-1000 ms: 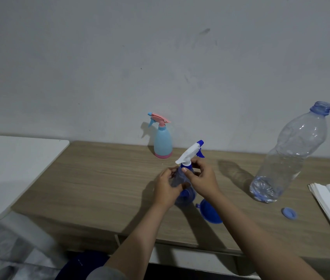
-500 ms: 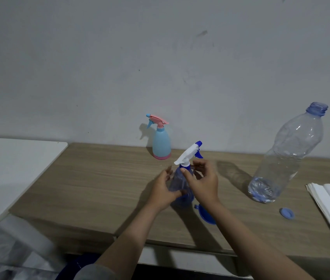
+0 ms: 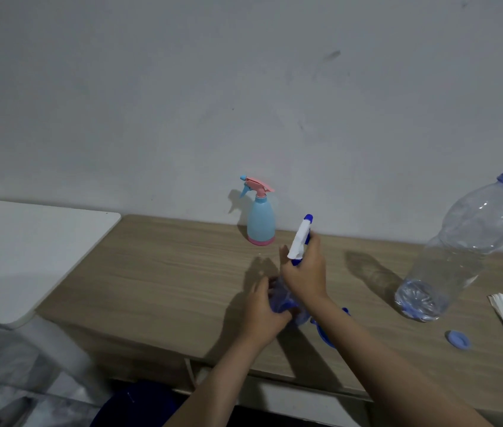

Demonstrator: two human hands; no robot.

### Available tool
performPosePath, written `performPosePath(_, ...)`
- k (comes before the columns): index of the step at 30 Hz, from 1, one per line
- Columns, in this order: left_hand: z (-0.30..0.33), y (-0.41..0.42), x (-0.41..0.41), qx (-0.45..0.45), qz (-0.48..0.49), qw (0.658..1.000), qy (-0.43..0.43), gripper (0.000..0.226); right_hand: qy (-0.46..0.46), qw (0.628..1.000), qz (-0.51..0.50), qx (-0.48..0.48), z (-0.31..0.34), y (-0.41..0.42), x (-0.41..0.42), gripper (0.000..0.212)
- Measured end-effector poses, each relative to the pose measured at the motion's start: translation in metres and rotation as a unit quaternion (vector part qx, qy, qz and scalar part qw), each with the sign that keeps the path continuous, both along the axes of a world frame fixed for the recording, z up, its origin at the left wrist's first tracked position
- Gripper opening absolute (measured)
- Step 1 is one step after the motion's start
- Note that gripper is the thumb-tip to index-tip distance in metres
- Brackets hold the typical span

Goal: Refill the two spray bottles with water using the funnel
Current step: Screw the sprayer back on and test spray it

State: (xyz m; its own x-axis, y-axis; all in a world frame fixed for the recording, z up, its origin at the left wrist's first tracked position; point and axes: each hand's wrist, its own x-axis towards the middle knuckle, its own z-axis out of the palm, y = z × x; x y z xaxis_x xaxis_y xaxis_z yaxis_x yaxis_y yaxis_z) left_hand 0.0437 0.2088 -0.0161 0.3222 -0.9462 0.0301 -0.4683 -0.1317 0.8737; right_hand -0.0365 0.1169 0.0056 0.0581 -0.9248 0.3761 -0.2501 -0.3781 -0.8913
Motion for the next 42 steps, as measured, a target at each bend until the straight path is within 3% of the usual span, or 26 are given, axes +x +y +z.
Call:
performPosePath(3, -0.005, 0.026, 0.016, -0.046, 0.042, 0.998, -0.033, 0.054, 0.027, 0.999, 0.028, -0.022, 0.016, -0.002, 0.002, 0.018)
performPosePath(7, -0.013, 0.055, 0.057, -0.073, 0.139, 0.981, -0.116, 0.048, 0.040, 0.975, 0.127, 0.177, 0.032, 0.004, 0.012, 0.011)
performPosePath(9, -0.021, 0.070, 0.079, -0.046, 0.177, 0.968, -0.175, 0.049, 0.079, 0.945, 0.182, 0.261, 0.029, 0.013, 0.019, 0.007)
performPosePath(14, -0.050, 0.102, 0.114, 0.041, 0.223, 0.933, -0.282, 0.060, 0.202, 0.882, 0.231, 0.358, -0.003, 0.030, 0.034, 0.003)
performPosePath(17, -0.059, 0.114, 0.123, 0.093, 0.227, 0.920, -0.305, 0.069, 0.219, 0.888, 0.217, 0.342, -0.024, 0.032, 0.039, 0.004)
performPosePath(22, -0.062, 0.123, 0.125, 0.146, 0.242, 0.903, -0.324, 0.074, 0.231, 0.893, 0.213, 0.322, -0.038, 0.038, 0.044, 0.027)
performPosePath(27, -0.062, 0.126, 0.121, 0.145, 0.248, 0.898, -0.333, 0.073, 0.269, 0.867, 0.267, 0.324, -0.041, 0.063, 0.061, 0.030)
performPosePath(35, -0.063, 0.127, 0.115, 0.136, 0.242, 0.899, -0.339, 0.071, 0.313, 0.848, 0.305, 0.301, -0.041, 0.089, 0.058, 0.015)
performPosePath(39, -0.067, 0.122, 0.113, 0.125, 0.228, 0.907, -0.331, 0.070, 0.294, 0.864, 0.258, 0.317, -0.042, 0.073, 0.034, 0.030)
performPosePath(42, -0.067, 0.117, 0.107, 0.122, 0.223, 0.914, -0.316, 0.073, 0.281, 0.864, 0.223, 0.354, -0.040, 0.054, 0.010, 0.026)
